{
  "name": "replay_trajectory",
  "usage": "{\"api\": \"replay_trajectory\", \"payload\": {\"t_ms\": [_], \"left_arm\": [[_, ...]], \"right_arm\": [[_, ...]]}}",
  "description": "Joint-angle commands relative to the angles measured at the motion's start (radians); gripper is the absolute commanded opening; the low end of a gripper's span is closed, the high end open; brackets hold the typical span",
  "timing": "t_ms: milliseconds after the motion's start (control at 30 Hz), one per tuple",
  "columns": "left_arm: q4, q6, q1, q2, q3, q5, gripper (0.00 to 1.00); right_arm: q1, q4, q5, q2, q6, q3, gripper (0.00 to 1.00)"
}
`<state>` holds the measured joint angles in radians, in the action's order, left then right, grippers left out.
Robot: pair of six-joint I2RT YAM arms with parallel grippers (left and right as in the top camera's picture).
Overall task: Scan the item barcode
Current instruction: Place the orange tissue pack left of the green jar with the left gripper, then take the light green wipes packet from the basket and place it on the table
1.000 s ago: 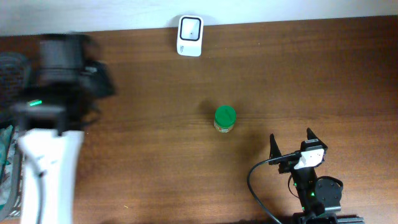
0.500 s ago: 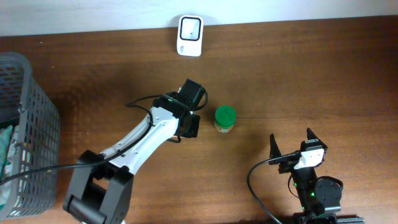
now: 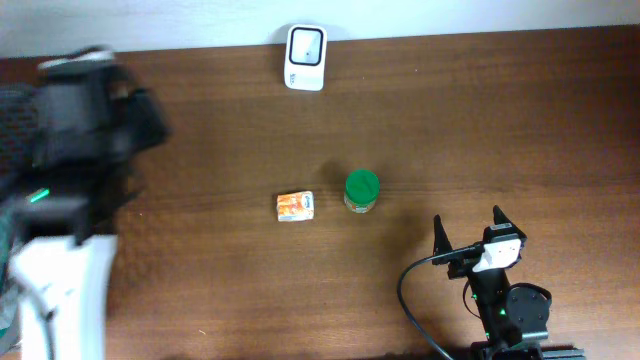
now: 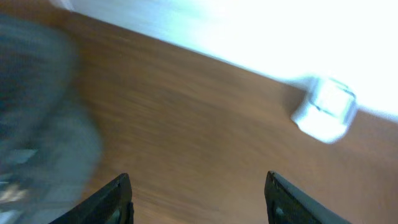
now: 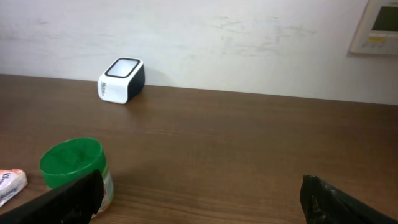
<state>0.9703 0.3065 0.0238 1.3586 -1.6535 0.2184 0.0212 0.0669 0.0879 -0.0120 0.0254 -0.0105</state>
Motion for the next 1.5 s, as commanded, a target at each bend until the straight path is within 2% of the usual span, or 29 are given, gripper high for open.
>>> {"api": "replay_trajectory", "payload": {"t_ms": [0, 167, 267, 333, 467, 533, 567, 667, 800, 933, 967, 1000, 1033, 1067, 1167, 1233, 1300, 1333, 1467], "left_arm": [[-0.016, -0.003, -0.3, -0.039, -0.003, 0.146, 0.62], [-0.026, -0.005, -0.653, 0.083, 0.0, 0.145, 0.64], [-0.022, -0.01, -0.761, 0.227, 0.0, 0.145, 0.62], [-0.019, -0.057, -0.801, 0.333, 0.0, 0.145, 0.58], [-0.058, -0.156, -0.797, 0.47, 0.025, 0.157, 0.55], [-0.147, -0.176, -0.797, 0.501, 0.095, 0.226, 0.54], [-0.199, -0.218, -0.797, 0.51, 0.124, 0.224, 0.54], [-0.377, -0.442, -0.787, 0.56, 0.2, 0.177, 0.57], [-0.447, -0.49, -0.786, 0.651, 0.203, 0.162, 0.56], [-0.455, -0.552, -0.786, 0.738, 0.204, 0.111, 0.54], [-0.454, -0.552, -0.786, 0.751, 0.204, 0.111, 0.49], [-0.447, -0.552, -0.786, 0.755, 0.204, 0.111, 0.11], [-0.447, -0.552, -0.786, 0.754, 0.203, 0.129, 0.02], [-0.442, -0.551, -0.784, 0.754, 0.2, 0.159, 0.0], [-0.408, -0.535, -0.777, 0.705, 0.19, 0.171, 0.0], [-0.405, -0.475, -0.768, 0.616, 0.19, 0.167, 0.0], [-0.386, -0.328, -0.735, 0.457, 0.19, 0.068, 0.0], [-0.385, -0.293, -0.712, 0.384, 0.19, 0.029, 0.0], [-0.393, -0.291, -0.566, 0.064, 0.19, 0.021, 0.0]], "right_arm": [[0.006, 0.005, 0.006, 0.006, -0.008, 0.005, 0.98], [0.006, 0.005, 0.006, 0.006, -0.008, 0.005, 0.98], [0.006, 0.005, 0.006, 0.006, -0.008, 0.005, 0.98], [0.006, 0.005, 0.006, 0.006, -0.007, 0.005, 0.98], [0.006, 0.005, 0.006, 0.006, -0.007, 0.005, 0.98], [0.006, 0.005, 0.006, 0.006, -0.008, 0.005, 0.98], [0.006, 0.005, 0.006, 0.006, -0.008, 0.005, 0.98], [0.006, 0.005, 0.006, 0.006, -0.007, 0.005, 0.98], [0.006, 0.005, 0.006, 0.006, -0.008, 0.005, 0.98], [0.006, 0.005, 0.006, 0.006, -0.008, 0.005, 0.98], [0.006, 0.005, 0.006, 0.006, -0.008, 0.005, 0.98], [0.006, 0.005, 0.006, 0.006, -0.007, 0.005, 0.98], [0.006, 0.005, 0.006, 0.006, -0.007, 0.005, 0.98], [0.006, 0.005, 0.006, 0.006, -0.008, 0.005, 0.98], [0.006, 0.005, 0.006, 0.006, -0.008, 0.005, 0.98], [0.006, 0.005, 0.006, 0.006, -0.008, 0.005, 0.98], [0.006, 0.005, 0.006, 0.006, -0.008, 0.005, 0.98], [0.006, 0.005, 0.006, 0.006, -0.008, 0.005, 0.98], [0.006, 0.005, 0.006, 0.006, -0.008, 0.005, 0.98]]}}
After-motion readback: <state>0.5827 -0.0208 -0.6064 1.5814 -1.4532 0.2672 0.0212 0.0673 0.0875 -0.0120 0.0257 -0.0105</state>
